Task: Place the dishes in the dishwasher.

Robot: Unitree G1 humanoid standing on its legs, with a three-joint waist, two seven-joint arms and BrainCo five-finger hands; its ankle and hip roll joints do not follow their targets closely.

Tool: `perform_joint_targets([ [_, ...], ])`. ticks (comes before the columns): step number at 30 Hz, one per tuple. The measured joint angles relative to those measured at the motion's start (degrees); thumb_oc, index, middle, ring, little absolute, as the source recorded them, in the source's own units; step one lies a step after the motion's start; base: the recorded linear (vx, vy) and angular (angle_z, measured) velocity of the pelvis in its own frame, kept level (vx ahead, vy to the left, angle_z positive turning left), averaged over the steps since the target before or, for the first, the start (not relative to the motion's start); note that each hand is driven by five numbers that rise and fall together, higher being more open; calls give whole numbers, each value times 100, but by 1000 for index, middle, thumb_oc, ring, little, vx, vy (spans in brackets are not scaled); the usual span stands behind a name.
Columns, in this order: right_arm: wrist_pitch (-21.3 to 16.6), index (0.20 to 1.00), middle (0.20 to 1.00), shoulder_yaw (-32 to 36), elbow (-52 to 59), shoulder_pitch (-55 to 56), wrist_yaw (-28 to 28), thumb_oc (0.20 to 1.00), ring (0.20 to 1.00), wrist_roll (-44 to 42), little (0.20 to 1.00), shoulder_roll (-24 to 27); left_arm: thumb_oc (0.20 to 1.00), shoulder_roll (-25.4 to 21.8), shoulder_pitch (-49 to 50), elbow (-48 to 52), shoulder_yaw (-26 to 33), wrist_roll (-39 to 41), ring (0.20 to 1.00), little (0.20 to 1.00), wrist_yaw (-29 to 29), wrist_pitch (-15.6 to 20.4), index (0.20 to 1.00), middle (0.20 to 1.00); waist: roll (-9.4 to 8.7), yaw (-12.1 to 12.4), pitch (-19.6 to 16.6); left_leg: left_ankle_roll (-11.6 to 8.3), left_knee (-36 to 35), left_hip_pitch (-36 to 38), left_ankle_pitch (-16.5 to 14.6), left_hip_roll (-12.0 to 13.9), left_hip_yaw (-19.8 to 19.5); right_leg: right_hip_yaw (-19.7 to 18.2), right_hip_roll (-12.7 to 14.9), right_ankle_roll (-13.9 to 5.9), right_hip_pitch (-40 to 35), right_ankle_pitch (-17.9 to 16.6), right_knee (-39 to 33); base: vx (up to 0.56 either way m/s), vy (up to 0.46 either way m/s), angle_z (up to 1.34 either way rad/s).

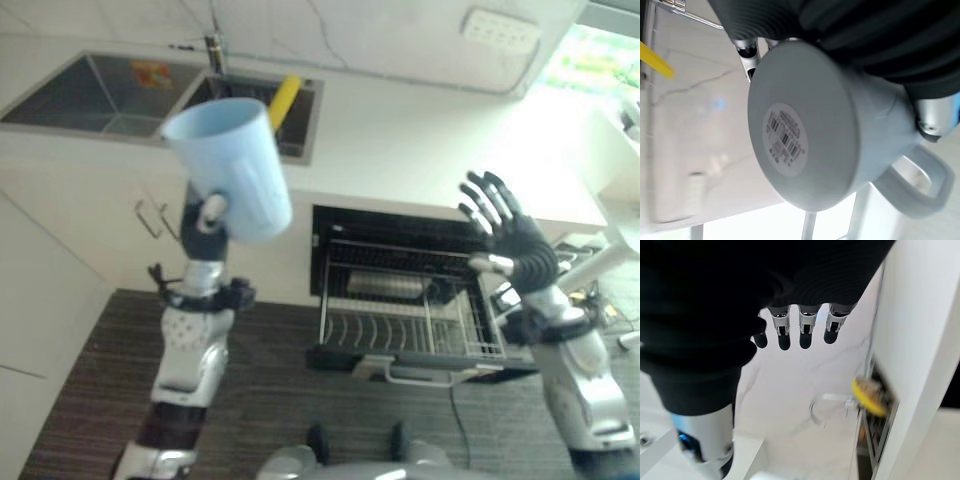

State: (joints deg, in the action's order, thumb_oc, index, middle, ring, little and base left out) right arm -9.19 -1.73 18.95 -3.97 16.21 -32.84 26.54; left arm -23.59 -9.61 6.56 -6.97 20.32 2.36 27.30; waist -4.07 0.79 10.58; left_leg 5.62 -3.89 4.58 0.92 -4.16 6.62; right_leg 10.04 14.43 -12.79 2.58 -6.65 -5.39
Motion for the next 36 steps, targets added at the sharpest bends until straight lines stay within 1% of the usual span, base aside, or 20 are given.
perform_joint_targets([
  [1, 1, 1000, 1000, -158, -53, -222, -5, 1000, 1000, -40, 1000, 33, 200, 11, -5, -76, -99, -243, 200, 200, 84, -2, 200, 200, 13, -51, 10, -9, -13, 98, -9, 4, -55, -67, 55, 22, -34, -242, -1, 97, -204, 27],
  [2, 1, 1000, 1000, -289, -46, -384, -13, 1000, 1000, -156, 1000, 111, 200, -1, -24, -105, -296, -475, 200, 200, 200, -2, 200, 200, 9, -52, 8, -43, -17, 224, -31, 13, -127, -178, 81, 67, -175, -350, 1, 63, -167, 33],
  [3, 2, 1000, 1000, -288, -47, -495, -18, 1000, 1000, -224, 1000, 106, 200, -21, -22, -74, -440, -719, 200, 200, 286, 8, 200, 200, -14, -18, -6, -51, -46, 348, -35, 32, -141, -106, 84, 118, -341, -390, 7, 58, -184, 22],
  [4, 9, 1000, 1000, -289, -49, -624, -12, 1000, 1000, -224, 1000, 106, 200, -87, -18, -65, -441, -982, 200, 200, 370, 18, 200, 200, -47, 45, -28, -84, -110, 459, -48, 37, -132, 43, 88, 128, -479, -400, 20, 49, -152, 1],
  [5, 13, 1000, 1000, -286, -50, -685, -12, 1000, 1000, -229, 1000, 106, 200, -235, -18, -65, -417, -1107, 200, 200, 469, 22, 200, 200, -142, 83, -89, -205, -109, 498, -94, 25, -120, 27, 57, 203, -635, -519, 30, 52, -172, -25],
  [6, 58, 1000, 1000, -277, -53, -729, -15, 1000, 1000, -231, 1000, 123, 200, -319, -14, -82, -381, -1256, 200, 200, 570, 25, 200, 200, -157, 121, -107, -361, -104, 540, -133, 79, -89, 26, -57, 241, -679, -290, 30, 51, -204, -22],
  [7, 198, 1000, 1000, -276, -61, -735, -25, 1000, 1000, -301, 1000, 220, 200, -284, -26, -99, -399, -1356, 200, 200, 599, 25, 200, 200, 41, 12, -104, -490, -111, 537, -122, 338, -94, 59, -314, 276, -690, -270, 31, 41, -216, -14],
  [8, 314, 1000, 1000, -268, -61, -734, -25, 1000, 1000, -349, 1000, 270, 200, -285, -58, -114, -438, -1501, 200, 200, 619, 25, 200, 200, 80, -72, -111, -580, -111, 538, -122, 465, -83, 153, -407, 367, -719, -214, 31, 34, -194, -1],
  [10, 477, 1000, 1000, -260, -56, -750, -22, 1000, 1000, -443, 1000, 325, 200, -224, -187, -209, -526, -1712, 200, 200, 626, 34, 200, 200, 110, -143, -129, -714, -113, 541, -121, 664, -82, 195, -601, 532, -740, -122, 31, 29, -116, -1],
  [12, 656, 1000, 1000, -282, -55, -777, -23, 1000, 1000, -443, 1000, 316, 200, -166, -228, -238, -643, -1872, 200, 200, 662, 35, 200, 200, 157, -210, -156, -803, -115, 540, -96, 812, -86, 198, -745, 635, -741, -80, 30, 50, -111, -1],
  [14, 776, 1000, 1000, -313, -48, -777, -12, 1000, 1000, -443, 1000, 310, 200, -144, -225, -238, -690, -2068, 200, 200, 689, 42, 200, 200, 204, -209, -183, -842, -117, 543, -83, 864, -79, 198, -798, 691, -742, -69, 29, 48, -78, -2],
  [17, 1000, 1000, 1000, -507, -41, -778, 35, 1000, 1000, -441, 1000, 301, 200, -142, -224, -234, -705, -2243, 200, 200, 708, 111, 200, 200, 309, -206, -247, -856, -150, 538, -76, 880, -83, 199, -811, 707, -741, -53, 29, 54, -74, 1],
  [21, 1137, 1000, 1000, -680, -41, -779, 36, 1000, 1000, -443, 1000, 294, 200, -225, -224, -224, -889, -2610, 200, 200, 737, 229, 200, 200, 311, -191, -358, -857, -151, 531, -73, 877, -117, 224, -806, 732, -753, -67, 29, 44, -65, 5],
  [23, 1178, 1000, 1000, -693, -41, -780, 8, 1000, 1000, -443, 1000, 246, 200, -229, -225, -224, -896, -2640, 200, 200, 762, 260, 200, 200, 314, -191, -396, -859, -150, 534, -72, 880, -147, 268, -806, 746, -774, -76, 29, 37, -43, 8],
  [25, 1245, 1000, 1000, -806, -42, -779, -160, 1000, 1000, -444, 1000, 67, 200, -302, -224, -222, -906, -2988, 200, 200, 1056, 260, 200, 200, 326, -183, -458, -860, -150, 536, -72, 874, -151, 294, -801, 745, -780, -76, 29, 14, -12, 2],
  [26, 1247, 1000, 1000, -894, -42, -779, -218, 1000, 1000, -444, 1000, 61, 200, -346, -224, -223, -920, -3208, 200, 200, 1277, 260, 200, 200, 325, -184, -461, -860, -150, 537, -72, 873, -151, 294, -799, 745, -782, -76, 29, 0, 0, 0],
  [28, 1253, 1000, 1000, -945, -36, -784, -356, 1000, 1000, -441, 1000, -55, 200, -356, -224, -223, -917, -3892, 200, 200, 2160, 272, 200, 200, 317, -181, -489, -860, -150, 537, -71, 873, -156, 296, -800, 746, -786, -76, 29, 0, 0, 0],
  [33, 1250, 1000, 1000, -1078, -19, -858, -602, 1000, 1000, -440, 1000, -53, 200, -297, -222, -224, -932, -4481, 200, 200, 3153, 146, 200, 200, 305, -164, -523, -863, -151, 538, -70, 871, -158, 297, -798, 746, -790, -77, 29, 0, 0, 0],
  [36, 1251, 1000, 1000, -1093, -20, -943, -735, 1000, 1000, -442, 1000, -53, 200, -213, -217, -229, -910, -4743, 200, 200, 3902, 126, 200, 200, 298, -153, -527, -864, -150, 536, -68, 872, -164, 299, -798, 746, -792, -77, 30, 0, 0, 0],
])
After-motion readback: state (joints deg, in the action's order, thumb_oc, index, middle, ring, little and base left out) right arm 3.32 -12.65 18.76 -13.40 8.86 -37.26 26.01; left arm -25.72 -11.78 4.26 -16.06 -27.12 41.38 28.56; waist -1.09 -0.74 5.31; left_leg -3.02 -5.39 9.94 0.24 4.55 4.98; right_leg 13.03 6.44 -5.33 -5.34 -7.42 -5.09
